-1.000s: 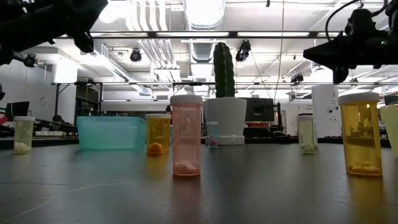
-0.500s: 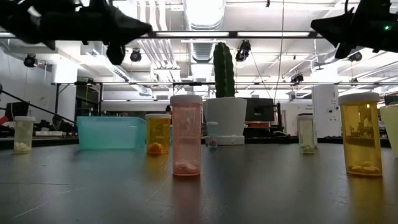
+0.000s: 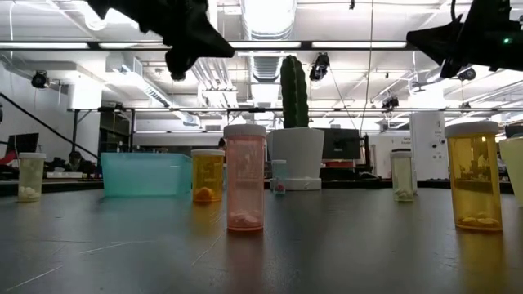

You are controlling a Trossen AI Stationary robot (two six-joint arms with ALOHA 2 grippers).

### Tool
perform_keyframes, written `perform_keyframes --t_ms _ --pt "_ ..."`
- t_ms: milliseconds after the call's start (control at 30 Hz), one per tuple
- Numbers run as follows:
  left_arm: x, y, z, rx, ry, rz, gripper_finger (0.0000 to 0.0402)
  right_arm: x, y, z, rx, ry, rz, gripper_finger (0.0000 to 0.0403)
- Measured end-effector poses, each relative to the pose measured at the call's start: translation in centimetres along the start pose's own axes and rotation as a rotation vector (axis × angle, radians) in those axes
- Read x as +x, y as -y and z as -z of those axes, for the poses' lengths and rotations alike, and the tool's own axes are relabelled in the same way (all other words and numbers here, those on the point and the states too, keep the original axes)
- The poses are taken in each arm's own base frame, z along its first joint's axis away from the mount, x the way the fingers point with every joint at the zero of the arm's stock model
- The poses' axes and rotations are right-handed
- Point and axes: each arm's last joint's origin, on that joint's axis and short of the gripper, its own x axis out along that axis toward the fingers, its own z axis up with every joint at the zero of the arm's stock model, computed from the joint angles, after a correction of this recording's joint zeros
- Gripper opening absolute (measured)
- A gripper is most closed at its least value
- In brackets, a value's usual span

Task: Pick and place medicine bottles into bin by pill shape (circle, oval)
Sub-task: Put the orange capsule bottle into the blue bin

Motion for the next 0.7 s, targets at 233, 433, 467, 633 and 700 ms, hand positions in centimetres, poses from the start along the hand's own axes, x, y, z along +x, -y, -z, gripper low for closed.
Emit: perform_keyframes --t_ms 233,433,467,633,700 --pt "0.0 2.3 -2.9 0.130 -0.308 -0.004 0.0000 0.0 0.0 0.0 -0.012 0.001 0.000 0.0034" --pt "-0.1 3.3 -5.5 0.249 -0.494 -0.026 0.0000 0.0 0.0 0.0 -0.011 0.002 -0.001 0.0034" --pt "0.0 3.4 -5.6 0.246 -0.519 -0.032 0.0000 0.0 0.0 0.0 -0.011 0.002 0.000 0.0034" --pt "0.8 5.5 -4.8 0.236 -0.562 -0.093 0.0000 0.0 0.0 -0.1 -0.010 0.007 0.000 0.0034" --pt "1.3 6.2 -4.3 0.232 -0.557 -0.149 0.0000 0.0 0.0 -0.1 -0.009 0.007 0.000 0.0034"
